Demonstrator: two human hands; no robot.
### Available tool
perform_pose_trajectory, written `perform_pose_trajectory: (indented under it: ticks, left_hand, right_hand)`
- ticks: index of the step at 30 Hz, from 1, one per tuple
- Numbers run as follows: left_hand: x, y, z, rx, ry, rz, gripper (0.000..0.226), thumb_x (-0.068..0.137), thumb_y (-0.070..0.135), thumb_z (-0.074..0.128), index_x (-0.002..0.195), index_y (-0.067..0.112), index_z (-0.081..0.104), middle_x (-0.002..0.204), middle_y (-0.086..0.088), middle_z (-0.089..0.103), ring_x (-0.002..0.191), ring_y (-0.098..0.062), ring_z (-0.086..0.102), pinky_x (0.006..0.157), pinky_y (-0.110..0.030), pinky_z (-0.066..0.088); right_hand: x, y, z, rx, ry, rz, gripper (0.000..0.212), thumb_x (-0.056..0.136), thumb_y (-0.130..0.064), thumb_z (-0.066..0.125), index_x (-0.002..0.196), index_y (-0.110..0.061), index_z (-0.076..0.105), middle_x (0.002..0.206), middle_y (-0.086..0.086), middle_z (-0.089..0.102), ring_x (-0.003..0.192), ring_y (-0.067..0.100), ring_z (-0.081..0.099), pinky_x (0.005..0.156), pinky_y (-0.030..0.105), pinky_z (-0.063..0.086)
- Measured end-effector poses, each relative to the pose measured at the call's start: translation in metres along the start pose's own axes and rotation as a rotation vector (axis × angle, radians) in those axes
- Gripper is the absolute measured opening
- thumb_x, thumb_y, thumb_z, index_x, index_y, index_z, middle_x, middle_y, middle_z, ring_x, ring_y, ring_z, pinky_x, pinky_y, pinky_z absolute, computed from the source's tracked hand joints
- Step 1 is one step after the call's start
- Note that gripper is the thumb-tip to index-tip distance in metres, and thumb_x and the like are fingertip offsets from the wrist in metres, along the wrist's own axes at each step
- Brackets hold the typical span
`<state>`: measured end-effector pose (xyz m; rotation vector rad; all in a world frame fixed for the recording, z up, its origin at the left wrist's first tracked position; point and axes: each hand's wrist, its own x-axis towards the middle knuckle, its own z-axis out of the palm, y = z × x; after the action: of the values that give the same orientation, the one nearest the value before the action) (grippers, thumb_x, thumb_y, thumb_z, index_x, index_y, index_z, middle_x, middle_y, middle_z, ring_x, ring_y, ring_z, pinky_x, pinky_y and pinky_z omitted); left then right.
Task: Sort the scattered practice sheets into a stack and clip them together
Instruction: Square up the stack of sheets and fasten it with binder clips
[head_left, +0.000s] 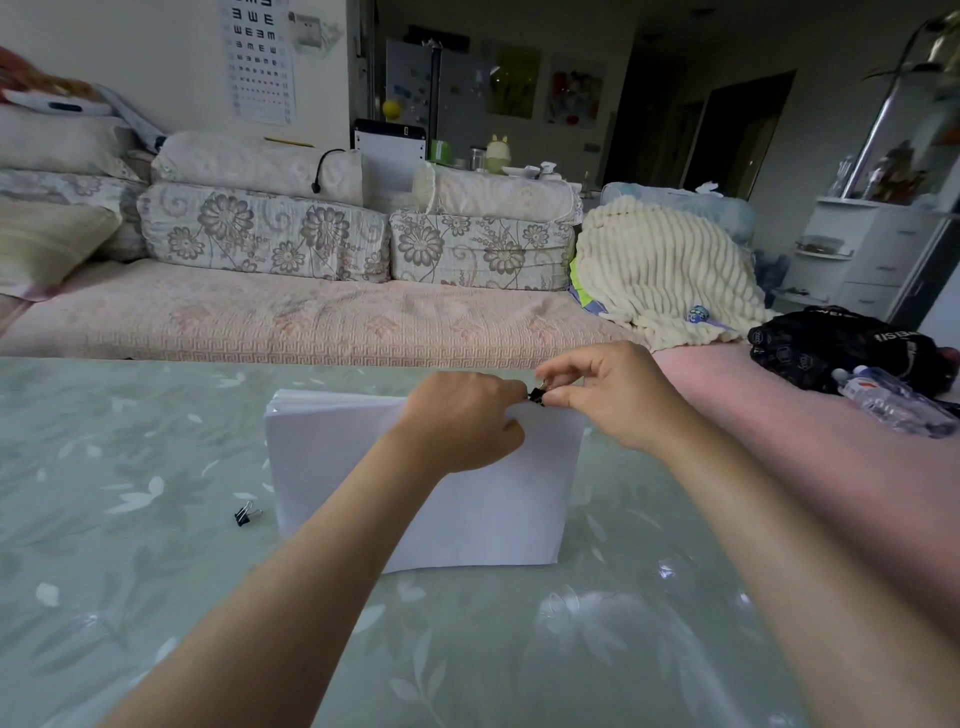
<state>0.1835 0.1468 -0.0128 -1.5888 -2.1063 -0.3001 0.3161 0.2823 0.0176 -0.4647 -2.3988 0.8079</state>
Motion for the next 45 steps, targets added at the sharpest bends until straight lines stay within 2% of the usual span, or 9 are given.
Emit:
perform_pose_trajectory:
  ticks: [3,6,11,15,23,27,32,42,45]
  left_hand:
    - [0.000,0.001,0.000,0.007,0.017,0.001,0.020,0.088,0.038,0.045,0.098,0.025,0.056,0.090,0.000,0.066,0.082,-0.026,0.061,0.059,-0.028,0.031]
    - [0.000,0.000,0.001,0.004,0.018,0.005,0.020,0.087,0.038,0.045,0.099,0.026,0.056,0.089,0.001,0.066,0.080,-0.026,0.060,0.058,-0.028,0.030]
    - [-0.001,0.001,0.001,-0.002,0.033,0.004,0.018,0.086,0.038,0.046,0.096,0.027,0.056,0.085,0.002,0.064,0.071,-0.024,0.054,0.055,-0.028,0.029]
    - [-0.001,0.000,0.001,0.013,0.047,0.001,0.020,0.087,0.038,0.046,0.096,0.025,0.058,0.082,0.002,0.063,0.070,-0.024,0.055,0.054,-0.027,0.029]
    - [-0.002,0.000,0.000,-0.021,0.053,-0.043,0.025,0.085,0.040,0.048,0.099,0.027,0.064,0.084,0.002,0.066,0.077,-0.024,0.061,0.057,-0.026,0.031]
    - [-0.003,0.001,0.000,-0.033,0.060,-0.039,0.022,0.084,0.040,0.049,0.093,0.025,0.063,0.079,0.001,0.064,0.073,-0.025,0.060,0.054,-0.026,0.029]
    - [-0.004,0.000,0.000,-0.036,0.077,-0.027,0.024,0.084,0.040,0.049,0.098,0.027,0.065,0.082,0.001,0.066,0.074,-0.025,0.061,0.055,-0.026,0.029]
    - [-0.005,0.000,0.000,-0.066,0.075,-0.026,0.025,0.083,0.038,0.050,0.101,0.028,0.065,0.085,0.001,0.067,0.078,-0.026,0.062,0.057,-0.027,0.032]
    - [-0.005,0.000,0.000,-0.067,0.074,-0.029,0.025,0.083,0.039,0.050,0.101,0.029,0.064,0.085,0.001,0.067,0.079,-0.025,0.062,0.058,-0.026,0.032]
  right_hand:
    - [0.002,-0.002,-0.003,0.045,-0.010,0.048,0.024,0.075,-0.010,0.084,0.094,-0.023,0.078,0.074,-0.012,0.073,0.073,-0.001,0.066,0.074,0.018,0.052]
    - [0.001,-0.004,-0.005,-0.002,-0.009,0.056,0.018,0.073,-0.015,0.087,0.087,-0.023,0.078,0.053,-0.025,0.062,0.055,-0.006,0.056,0.056,0.006,0.039]
    - [0.002,-0.004,-0.006,0.018,0.014,0.054,0.015,0.070,-0.013,0.088,0.075,-0.025,0.080,0.070,-0.006,0.075,0.066,0.004,0.061,0.065,0.023,0.047]
    - [0.005,-0.008,-0.006,-0.006,0.003,0.017,0.016,0.072,-0.009,0.085,0.073,-0.023,0.080,0.061,-0.012,0.071,0.055,-0.005,0.057,0.054,0.011,0.041]
    - [0.004,-0.012,-0.014,-0.048,0.014,-0.028,0.018,0.071,-0.006,0.085,0.073,-0.024,0.080,0.066,-0.008,0.074,0.062,-0.005,0.062,0.061,0.008,0.045]
    - [0.001,-0.012,-0.011,-0.062,-0.005,0.008,0.016,0.072,-0.009,0.085,0.073,-0.024,0.081,0.064,-0.007,0.073,0.059,0.003,0.060,0.058,0.026,0.049]
    - [0.002,-0.015,-0.008,-0.107,0.001,-0.006,0.016,0.072,-0.009,0.085,0.074,-0.024,0.081,0.068,-0.005,0.075,0.073,0.022,0.071,0.066,0.035,0.056]
    - [0.020,-0.033,-0.016,-0.361,-0.255,-0.042,0.014,0.075,-0.016,0.084,0.081,-0.027,0.080,0.071,-0.014,0.072,0.067,-0.005,0.063,0.069,0.021,0.053]
    - [0.016,-0.022,-0.016,-0.215,-0.288,-0.002,0.018,0.077,-0.015,0.082,0.087,-0.029,0.077,0.084,-0.010,0.076,0.083,0.005,0.070,0.089,0.034,0.056]
